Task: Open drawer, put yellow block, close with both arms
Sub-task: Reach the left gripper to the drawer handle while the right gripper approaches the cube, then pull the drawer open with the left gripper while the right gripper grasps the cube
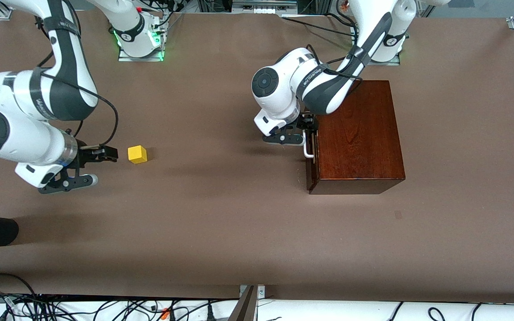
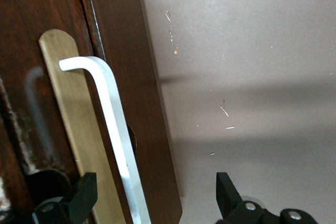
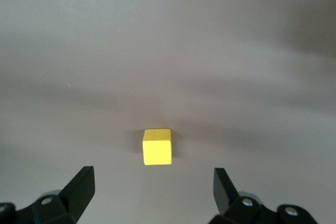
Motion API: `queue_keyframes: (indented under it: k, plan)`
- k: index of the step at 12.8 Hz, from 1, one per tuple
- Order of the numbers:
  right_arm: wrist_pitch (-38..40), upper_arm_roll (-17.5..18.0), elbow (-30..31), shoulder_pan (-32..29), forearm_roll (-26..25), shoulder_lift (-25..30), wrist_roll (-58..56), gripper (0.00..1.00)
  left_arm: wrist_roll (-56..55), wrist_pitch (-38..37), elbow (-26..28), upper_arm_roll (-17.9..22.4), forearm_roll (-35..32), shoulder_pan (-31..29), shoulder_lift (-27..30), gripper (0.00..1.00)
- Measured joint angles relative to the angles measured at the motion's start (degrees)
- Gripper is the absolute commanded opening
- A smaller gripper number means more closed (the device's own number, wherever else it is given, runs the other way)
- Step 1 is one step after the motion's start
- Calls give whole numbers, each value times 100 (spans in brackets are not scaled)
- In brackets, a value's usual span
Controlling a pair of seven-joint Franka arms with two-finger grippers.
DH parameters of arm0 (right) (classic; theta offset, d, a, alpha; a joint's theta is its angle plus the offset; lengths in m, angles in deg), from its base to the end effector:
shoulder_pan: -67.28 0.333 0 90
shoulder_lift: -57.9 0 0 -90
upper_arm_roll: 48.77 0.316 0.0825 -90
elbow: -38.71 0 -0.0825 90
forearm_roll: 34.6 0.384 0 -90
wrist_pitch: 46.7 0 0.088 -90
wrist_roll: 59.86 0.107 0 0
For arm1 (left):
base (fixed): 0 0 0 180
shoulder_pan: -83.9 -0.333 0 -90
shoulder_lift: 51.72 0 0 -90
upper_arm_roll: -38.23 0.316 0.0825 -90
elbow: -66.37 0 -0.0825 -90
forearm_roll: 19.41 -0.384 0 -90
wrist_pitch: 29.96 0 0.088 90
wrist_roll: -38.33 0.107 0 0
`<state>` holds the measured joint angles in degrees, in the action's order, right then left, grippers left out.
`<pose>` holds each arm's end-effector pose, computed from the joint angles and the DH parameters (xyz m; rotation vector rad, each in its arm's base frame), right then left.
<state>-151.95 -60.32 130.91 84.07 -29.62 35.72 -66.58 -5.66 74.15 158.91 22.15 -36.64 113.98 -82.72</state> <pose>0.6442 0.0803 0.3957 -3.1115 -0.2938 0.2362 0.4810 -0.4364 0.2990 -2.8168 0.2011 0.1828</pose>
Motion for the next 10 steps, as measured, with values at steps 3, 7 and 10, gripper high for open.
queue_keyframes:
  k: [3, 7, 10]
  plan:
    - [-767, -6, 792, -4, 132, 14, 0, 100, -105, 138, 80, 0, 0, 23, -2, 100]
    - [-1766, -9, 1801, -4, 149, 175, 0, 100, -192, 248, 133, 0, 0, 44, -12, 100]
    - [-2409, -4, 2445, -3, 155, 278, 0, 100, -366, 386, 194, -1, -3, 121, -35, 100]
